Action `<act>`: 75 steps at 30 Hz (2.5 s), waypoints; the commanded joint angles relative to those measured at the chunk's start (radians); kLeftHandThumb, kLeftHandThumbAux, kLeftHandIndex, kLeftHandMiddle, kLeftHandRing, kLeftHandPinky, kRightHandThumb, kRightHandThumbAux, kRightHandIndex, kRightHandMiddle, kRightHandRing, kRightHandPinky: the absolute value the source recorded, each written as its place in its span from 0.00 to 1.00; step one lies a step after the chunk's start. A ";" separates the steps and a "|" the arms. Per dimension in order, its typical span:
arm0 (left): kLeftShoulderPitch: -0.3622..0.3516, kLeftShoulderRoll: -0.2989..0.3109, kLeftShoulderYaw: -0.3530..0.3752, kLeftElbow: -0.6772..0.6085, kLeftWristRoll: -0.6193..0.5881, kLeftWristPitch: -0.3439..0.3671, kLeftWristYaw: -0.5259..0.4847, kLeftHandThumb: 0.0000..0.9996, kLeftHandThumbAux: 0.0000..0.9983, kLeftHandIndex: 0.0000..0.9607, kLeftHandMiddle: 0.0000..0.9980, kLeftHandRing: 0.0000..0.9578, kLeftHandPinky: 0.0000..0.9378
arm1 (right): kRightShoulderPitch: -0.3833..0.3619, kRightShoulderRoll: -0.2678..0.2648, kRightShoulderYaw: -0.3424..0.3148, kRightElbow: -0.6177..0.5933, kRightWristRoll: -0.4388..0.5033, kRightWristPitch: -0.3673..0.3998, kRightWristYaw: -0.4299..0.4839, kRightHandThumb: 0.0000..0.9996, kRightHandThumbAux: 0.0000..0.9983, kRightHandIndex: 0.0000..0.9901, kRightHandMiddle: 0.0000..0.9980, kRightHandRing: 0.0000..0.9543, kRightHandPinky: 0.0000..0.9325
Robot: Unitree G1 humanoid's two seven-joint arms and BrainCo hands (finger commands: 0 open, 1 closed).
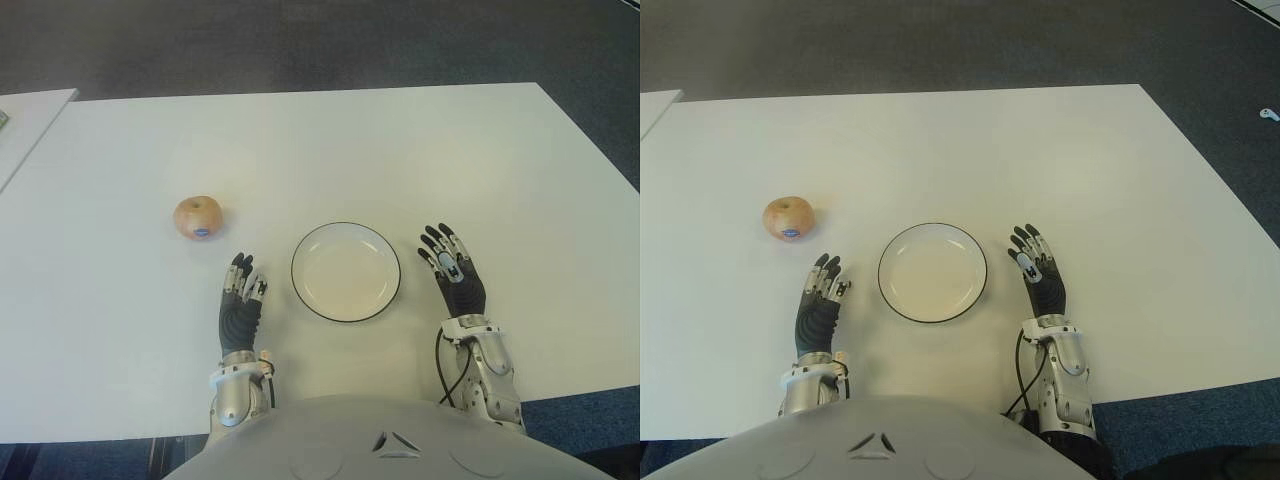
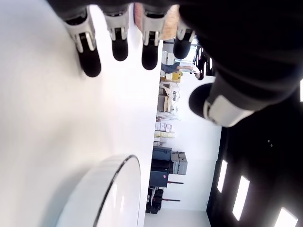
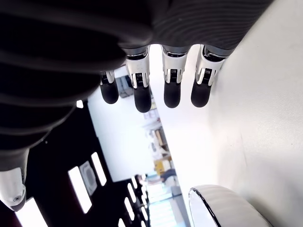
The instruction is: Put the apples into the plate.
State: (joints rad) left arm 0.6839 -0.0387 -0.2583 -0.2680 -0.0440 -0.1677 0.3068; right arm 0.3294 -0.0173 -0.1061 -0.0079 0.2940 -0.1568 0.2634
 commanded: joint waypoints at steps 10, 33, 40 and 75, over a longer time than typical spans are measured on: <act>0.020 -0.082 -0.077 0.003 -0.021 -0.021 -0.010 0.08 0.55 0.10 0.14 0.11 0.11 | 0.016 -0.003 0.004 0.004 -0.012 0.027 -0.014 0.25 0.54 0.09 0.15 0.10 0.09; -0.040 -0.009 0.022 -0.225 -0.031 0.070 -0.049 0.10 0.59 0.11 0.14 0.11 0.10 | 0.005 0.000 0.004 0.029 -0.029 0.004 -0.018 0.28 0.55 0.10 0.16 0.10 0.07; -0.111 0.078 0.017 -0.560 0.613 0.377 -0.111 0.08 0.56 0.09 0.10 0.09 0.09 | -0.003 0.004 0.009 0.057 -0.046 -0.024 -0.023 0.27 0.55 0.10 0.16 0.09 0.05; -0.697 0.946 0.204 0.057 1.057 0.077 -0.551 0.24 0.33 0.05 0.00 0.00 0.00 | -0.048 -0.022 0.005 0.149 -0.044 0.018 -0.018 0.28 0.57 0.08 0.16 0.10 0.08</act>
State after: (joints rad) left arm -0.0016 0.8907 -0.0288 -0.2309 1.0195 -0.0772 -0.1769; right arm 0.2591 -0.0335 -0.0949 0.0895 0.2595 -0.1821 0.2529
